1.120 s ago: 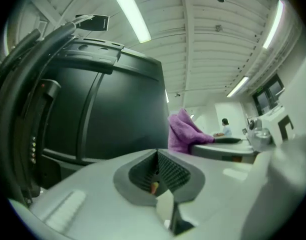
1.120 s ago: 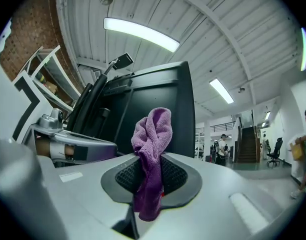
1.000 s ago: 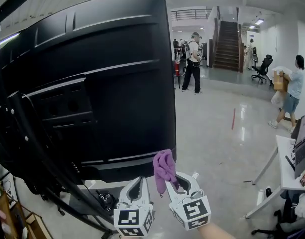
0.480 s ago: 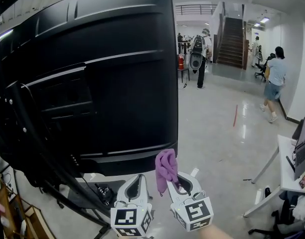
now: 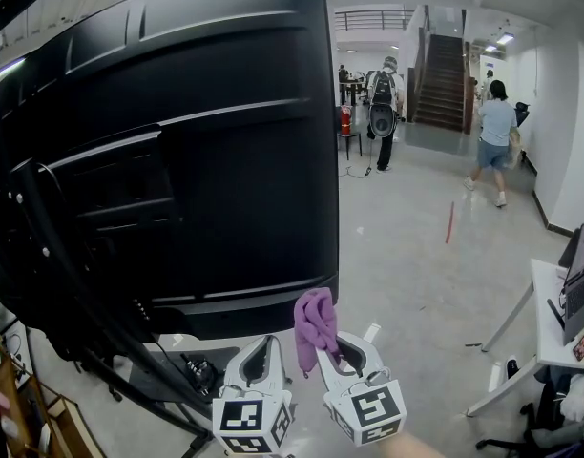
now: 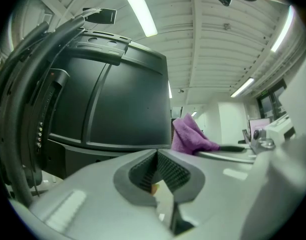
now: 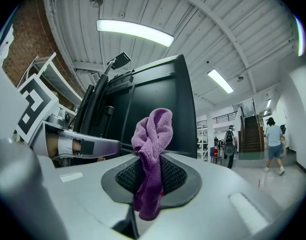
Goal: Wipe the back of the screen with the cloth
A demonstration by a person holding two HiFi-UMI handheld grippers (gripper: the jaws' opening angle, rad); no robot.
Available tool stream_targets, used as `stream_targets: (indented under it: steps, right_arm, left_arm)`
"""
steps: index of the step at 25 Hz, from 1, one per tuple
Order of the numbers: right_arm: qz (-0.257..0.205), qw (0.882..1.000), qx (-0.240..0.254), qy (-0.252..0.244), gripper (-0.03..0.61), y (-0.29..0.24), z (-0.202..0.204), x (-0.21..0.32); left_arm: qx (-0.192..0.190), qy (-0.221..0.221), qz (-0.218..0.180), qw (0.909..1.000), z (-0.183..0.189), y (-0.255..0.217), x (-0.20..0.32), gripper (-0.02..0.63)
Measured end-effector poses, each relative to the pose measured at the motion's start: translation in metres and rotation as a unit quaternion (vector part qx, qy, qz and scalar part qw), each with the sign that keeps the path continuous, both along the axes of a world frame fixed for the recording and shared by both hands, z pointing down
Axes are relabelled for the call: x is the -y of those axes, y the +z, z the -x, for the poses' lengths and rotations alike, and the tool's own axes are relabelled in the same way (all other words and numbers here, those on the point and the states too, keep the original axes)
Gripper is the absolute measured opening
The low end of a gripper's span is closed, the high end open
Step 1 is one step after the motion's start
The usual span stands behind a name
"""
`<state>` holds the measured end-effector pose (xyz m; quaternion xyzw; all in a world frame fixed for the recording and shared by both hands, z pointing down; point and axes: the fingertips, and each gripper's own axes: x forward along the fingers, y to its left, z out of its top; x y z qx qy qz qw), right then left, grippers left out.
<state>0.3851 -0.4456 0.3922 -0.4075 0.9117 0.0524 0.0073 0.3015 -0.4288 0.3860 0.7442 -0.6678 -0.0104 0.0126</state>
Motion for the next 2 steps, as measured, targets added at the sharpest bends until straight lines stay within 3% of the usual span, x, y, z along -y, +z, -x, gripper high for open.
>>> stream_targets:
  steps: [2]
  right_arm:
    - [0.0,1.0,0.0,0.0,0.064,0.0009,-0.0006,-0.0004]
  left_arm:
    - [-0.001,0.0,0.004,1.0,-0.0003,0.0013,0.0003,0.008]
